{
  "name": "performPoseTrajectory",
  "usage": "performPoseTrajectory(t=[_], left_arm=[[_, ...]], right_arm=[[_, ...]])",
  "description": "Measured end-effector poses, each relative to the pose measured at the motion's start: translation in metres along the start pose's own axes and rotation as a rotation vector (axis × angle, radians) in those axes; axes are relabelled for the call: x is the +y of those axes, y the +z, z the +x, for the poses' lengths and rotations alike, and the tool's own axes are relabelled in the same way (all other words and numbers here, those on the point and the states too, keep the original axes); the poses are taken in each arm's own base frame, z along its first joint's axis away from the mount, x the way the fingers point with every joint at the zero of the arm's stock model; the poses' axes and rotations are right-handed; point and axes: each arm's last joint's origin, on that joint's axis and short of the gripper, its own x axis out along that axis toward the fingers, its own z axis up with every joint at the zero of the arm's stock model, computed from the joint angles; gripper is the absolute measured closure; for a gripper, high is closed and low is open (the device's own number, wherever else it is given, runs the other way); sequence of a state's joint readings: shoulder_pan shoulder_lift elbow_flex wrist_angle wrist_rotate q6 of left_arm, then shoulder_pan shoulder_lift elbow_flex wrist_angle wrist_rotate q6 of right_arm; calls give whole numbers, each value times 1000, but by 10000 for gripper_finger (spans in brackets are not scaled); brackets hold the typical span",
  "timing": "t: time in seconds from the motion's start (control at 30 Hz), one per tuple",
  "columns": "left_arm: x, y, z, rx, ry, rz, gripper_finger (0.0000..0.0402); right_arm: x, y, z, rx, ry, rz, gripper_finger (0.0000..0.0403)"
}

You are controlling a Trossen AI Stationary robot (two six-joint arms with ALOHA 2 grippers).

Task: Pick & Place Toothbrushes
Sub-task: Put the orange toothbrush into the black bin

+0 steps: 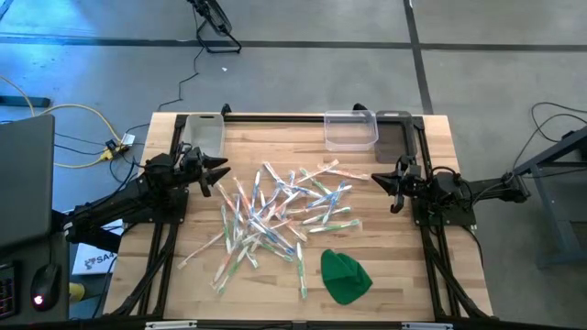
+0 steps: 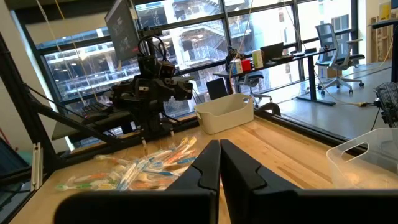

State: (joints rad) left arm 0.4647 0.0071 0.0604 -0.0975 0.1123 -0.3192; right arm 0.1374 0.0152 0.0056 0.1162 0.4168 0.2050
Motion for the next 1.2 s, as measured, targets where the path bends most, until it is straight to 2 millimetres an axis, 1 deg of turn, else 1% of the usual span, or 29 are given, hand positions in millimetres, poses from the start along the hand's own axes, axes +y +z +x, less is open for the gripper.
performPoseTrajectory(t=[0.73,0.87,1.1,1.2], left_arm=[[0,0,0,-5,-1,-1,215],[-1,2,0,-29,-11,1,215],[-1,2,0,-31,-10,3,215],[-1,3,0,-35,-12,3,215]], right_arm=[[0,0,0,0,0,-2,398],[0,0,0,-2,0,-63,398],[0,1,0,-11,2,-81,398],[1,3,0,-31,4,-120,398]])
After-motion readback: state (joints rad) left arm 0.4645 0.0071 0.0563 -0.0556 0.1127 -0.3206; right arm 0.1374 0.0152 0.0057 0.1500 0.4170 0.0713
